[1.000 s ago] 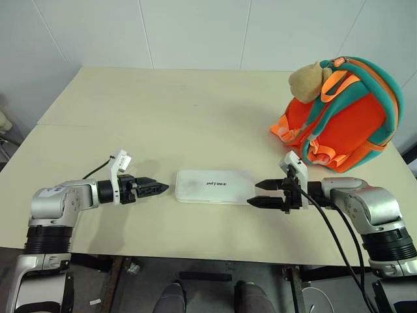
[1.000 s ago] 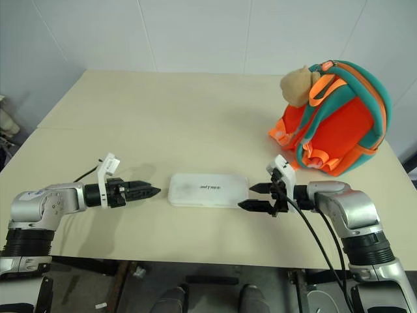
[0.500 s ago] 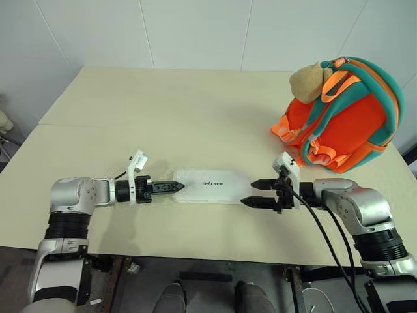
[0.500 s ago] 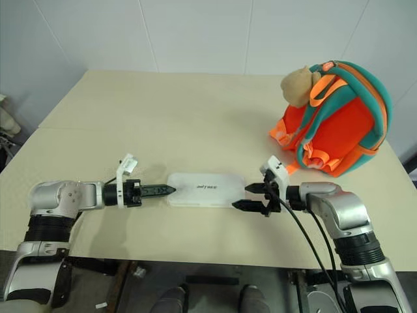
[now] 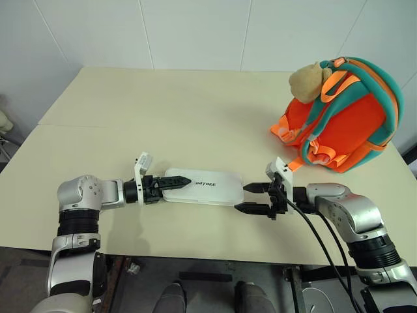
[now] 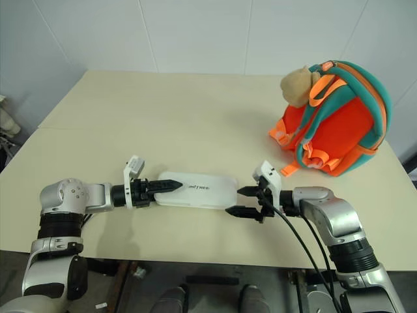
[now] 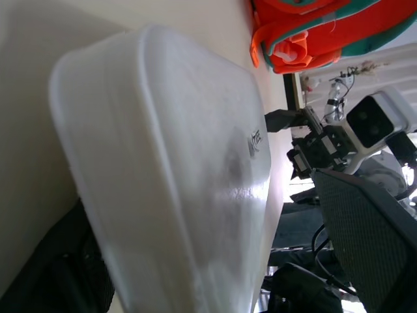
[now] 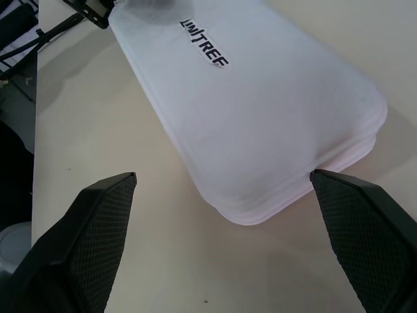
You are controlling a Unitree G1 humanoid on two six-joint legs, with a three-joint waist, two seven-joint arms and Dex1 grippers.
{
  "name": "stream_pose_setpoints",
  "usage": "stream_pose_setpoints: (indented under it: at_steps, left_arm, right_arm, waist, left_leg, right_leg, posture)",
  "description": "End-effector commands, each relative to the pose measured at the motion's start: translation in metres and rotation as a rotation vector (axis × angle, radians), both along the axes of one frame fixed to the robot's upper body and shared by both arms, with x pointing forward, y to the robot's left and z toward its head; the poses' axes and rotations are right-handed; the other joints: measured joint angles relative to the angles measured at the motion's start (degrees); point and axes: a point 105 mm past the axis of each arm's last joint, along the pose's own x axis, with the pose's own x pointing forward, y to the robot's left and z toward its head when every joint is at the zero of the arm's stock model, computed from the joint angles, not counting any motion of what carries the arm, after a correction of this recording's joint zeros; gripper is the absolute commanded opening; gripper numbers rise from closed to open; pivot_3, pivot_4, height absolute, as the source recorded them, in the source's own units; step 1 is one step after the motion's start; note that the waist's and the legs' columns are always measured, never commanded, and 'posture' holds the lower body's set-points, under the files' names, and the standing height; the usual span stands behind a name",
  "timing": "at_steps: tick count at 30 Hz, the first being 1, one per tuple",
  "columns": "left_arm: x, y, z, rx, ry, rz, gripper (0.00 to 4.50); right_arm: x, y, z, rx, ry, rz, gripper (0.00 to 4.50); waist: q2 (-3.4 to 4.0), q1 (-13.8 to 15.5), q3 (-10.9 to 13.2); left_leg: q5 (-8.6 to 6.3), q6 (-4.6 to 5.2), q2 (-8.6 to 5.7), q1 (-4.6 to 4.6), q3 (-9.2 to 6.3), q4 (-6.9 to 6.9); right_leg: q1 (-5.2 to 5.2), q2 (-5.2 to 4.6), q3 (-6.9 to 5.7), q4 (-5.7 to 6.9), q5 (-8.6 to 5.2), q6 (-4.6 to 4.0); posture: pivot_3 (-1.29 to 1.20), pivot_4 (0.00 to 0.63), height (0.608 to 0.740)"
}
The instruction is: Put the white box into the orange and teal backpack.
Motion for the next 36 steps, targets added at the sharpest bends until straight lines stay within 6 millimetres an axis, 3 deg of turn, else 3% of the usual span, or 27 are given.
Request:
stream_pose_setpoints:
  at_steps: [1,9,16,20,24,27,29,33,36]
  left_arm:
    - [-0.005,-0.011,-0.008,-0.022,0.071,-0.038,4.46]
    - [-0.022,-0.019,-0.005,-0.049,0.123,-0.141,4.46]
    - [-0.025,-0.022,-0.007,-0.05,0.136,-0.155,4.46]
    - [-0.012,-0.022,-0.015,-0.01,0.107,-0.074,3.52]
    - [-0.014,-0.024,-0.013,-0.035,0.096,-0.076,2.22]
    - [-0.013,-0.023,-0.013,-0.037,0.08,-0.057,1.48]
    - [-0.011,-0.021,-0.014,-0.025,0.06,-0.041,1.37]
    - [0.005,-0.01,-0.014,0.047,-0.084,0.042,1.37]
    - [0.007,-0.006,-0.009,0.03,-0.119,0.05,1.37]
  right_arm:
    - [0.0,-0.001,0.01,-0.002,-0.06,0.015,4.5]
    - [-0.001,-0.017,0.005,-0.031,-0.077,-0.043,4.5]
    - [-0.005,-0.031,-0.002,-0.062,-0.087,-0.091,4.5]
    - [-0.008,-0.038,-0.005,-0.077,-0.09,-0.114,4.5]
    - [-0.011,-0.051,0.005,-0.04,-0.104,-0.182,4.5]
    - [-0.009,-0.062,0.011,-0.035,-0.134,-0.242,4.5]
    - [-0.005,-0.075,0.019,-0.035,-0.167,-0.305,4.5]
    - [0.025,-0.133,0.067,-0.021,-0.327,-0.58,4.5]
    - [0.037,-0.144,0.085,-0.015,-0.375,-0.643,4.5]
  waist:
    - [0.0,0.0,0.0]
    - [0.0,-0.1,0.0]
    - [0.0,-0.1,0.0]
    - [0.0,0.0,0.0]
    - [0.0,0.0,0.0]
    - [-0.01,0.0,0.0]
    - [-0.01,0.0,0.0]
    - [-0.01,-0.1,0.0]
    - [-0.06,-0.4,0.0]
  left_leg:
    - [0.0,0.0,0.0,0.0,0.0,0.01]
    - [-0.04,-0.04,0.0,0.0,0.01,0.02]
    - [-0.05,-0.05,0.0,0.0,0.0,0.02]
    - [-0.06,-0.04,0.0,0.0,0.01,0.03]
    - [-0.06,-0.04,0.0,-0.03,0.01,0.13]
    - [-0.07,-0.03,0.0,-0.02,0.02,0.2]
    - [-0.07,-0.03,0.0,-0.02,0.03,0.25]
    - [-0.04,0.02,0.01,-0.03,0.16,0.32]
    - [0.08,0.16,0.04,-0.01,0.27,0.33]
  right_leg:
    - [0.01,0.0,0.0,0.0,0.0,0.0]
    - [0.01,0.0,0.0,-0.02,0.0,0.0]
    - [0.01,0.0,0.01,-0.04,0.0,0.0]
    - [0.01,0.0,0.01,-0.05,0.0,0.0]
    - [0.02,0.0,0.01,-0.05,0.0,0.0]
    - [0.06,-0.01,0.01,-0.06,0.0,0.0]
    - [0.07,-0.01,0.01,-0.08,0.01,-0.03]
    - [0.08,-0.04,0.02,-0.28,0.15,-0.41]
    - [0.21,-0.02,0.05,-0.72,0.32,-0.92]
  posture:
    - [0.0,0.15,0.74]
    - [0.0,0.15,0.74]
    - [0.0,0.15,0.74]
    - [0.0,0.15,0.74]
    - [0.0,0.15,0.74]
    - [0.0,0.15,0.74]
    - [0.0,0.15,0.74]
    - [0.0,0.15,0.74]
    - [0.0,0.15,0.74]
